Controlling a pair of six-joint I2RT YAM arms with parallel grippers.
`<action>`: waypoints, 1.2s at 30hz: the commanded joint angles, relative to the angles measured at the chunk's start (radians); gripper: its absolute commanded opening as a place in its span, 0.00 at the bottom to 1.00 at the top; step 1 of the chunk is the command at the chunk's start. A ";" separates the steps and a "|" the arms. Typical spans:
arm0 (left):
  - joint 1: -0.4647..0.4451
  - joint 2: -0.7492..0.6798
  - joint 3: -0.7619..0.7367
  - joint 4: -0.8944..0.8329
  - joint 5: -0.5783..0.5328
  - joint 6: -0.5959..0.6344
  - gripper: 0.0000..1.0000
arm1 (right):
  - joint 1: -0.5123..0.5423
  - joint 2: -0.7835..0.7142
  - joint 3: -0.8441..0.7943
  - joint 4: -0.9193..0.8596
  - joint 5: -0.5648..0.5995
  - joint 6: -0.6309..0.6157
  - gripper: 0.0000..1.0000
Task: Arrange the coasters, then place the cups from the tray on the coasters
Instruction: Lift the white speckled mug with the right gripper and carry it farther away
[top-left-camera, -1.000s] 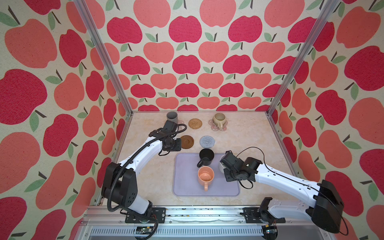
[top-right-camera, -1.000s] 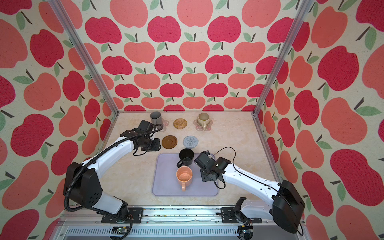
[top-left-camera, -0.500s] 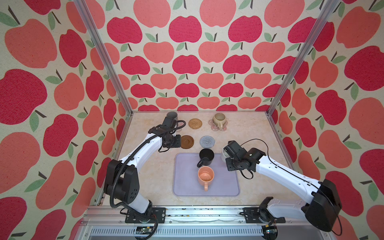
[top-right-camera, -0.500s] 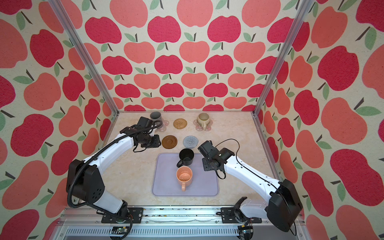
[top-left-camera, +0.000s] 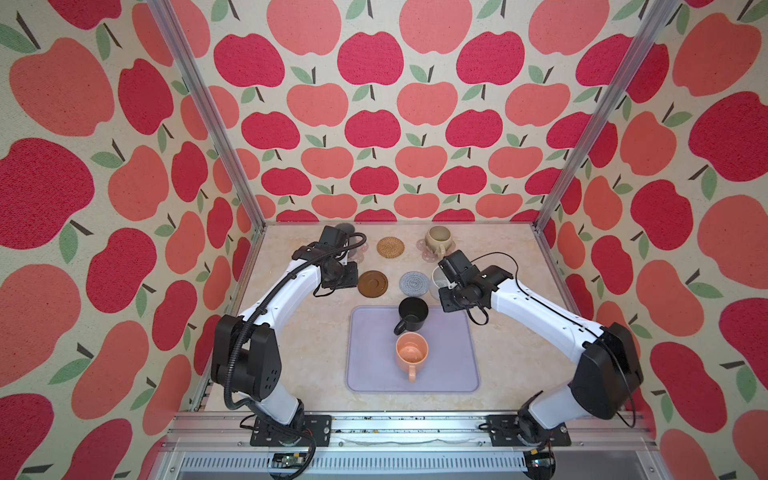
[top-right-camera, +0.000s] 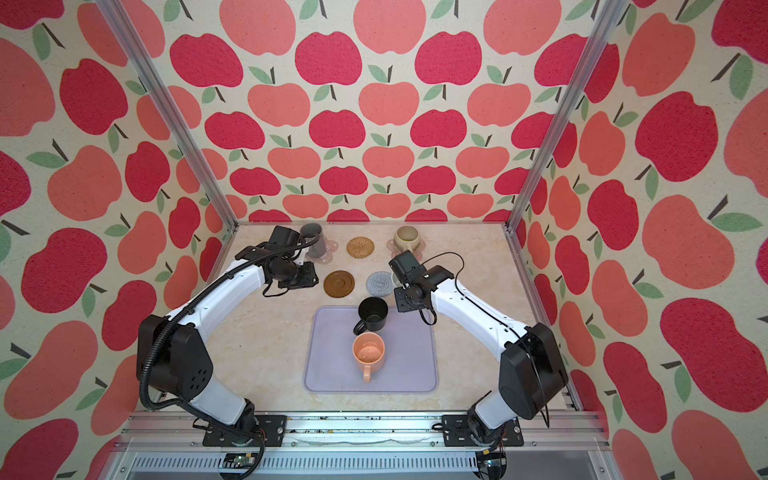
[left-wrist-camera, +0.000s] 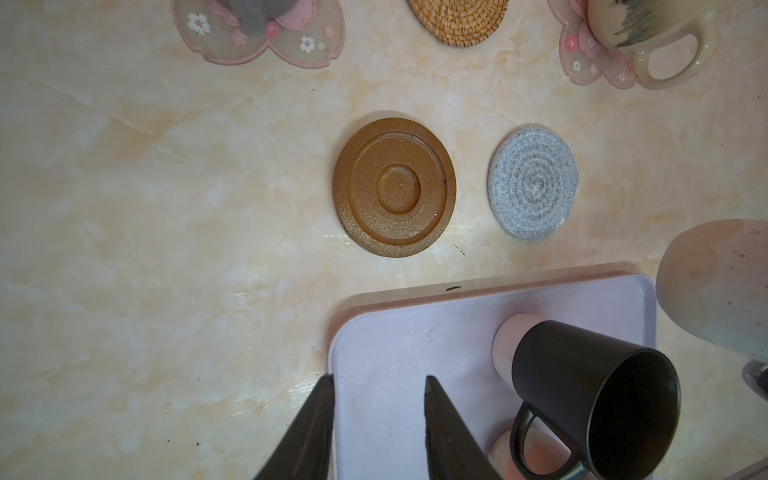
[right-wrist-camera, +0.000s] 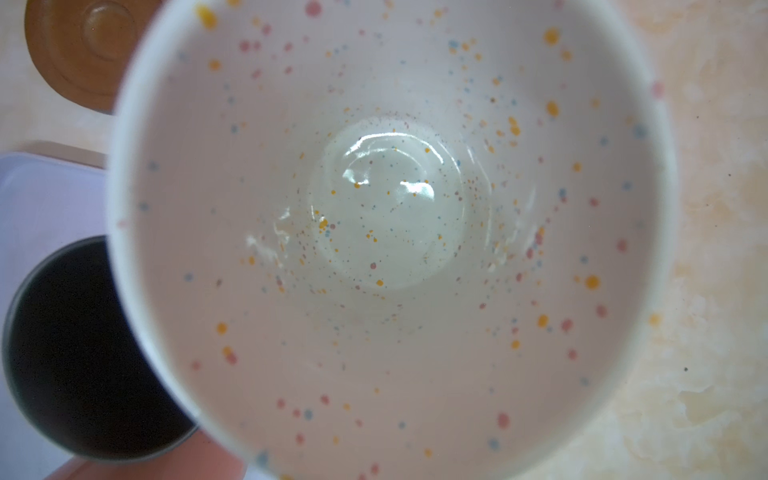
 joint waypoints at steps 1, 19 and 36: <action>0.017 0.020 0.034 -0.036 0.018 0.028 0.38 | -0.019 0.038 0.104 0.062 -0.015 -0.044 0.00; 0.090 0.073 0.074 -0.041 0.062 0.058 0.38 | -0.033 0.362 0.505 -0.003 -0.080 -0.083 0.00; 0.133 0.121 0.126 -0.053 0.096 0.072 0.38 | -0.050 0.632 0.878 -0.100 -0.136 -0.097 0.00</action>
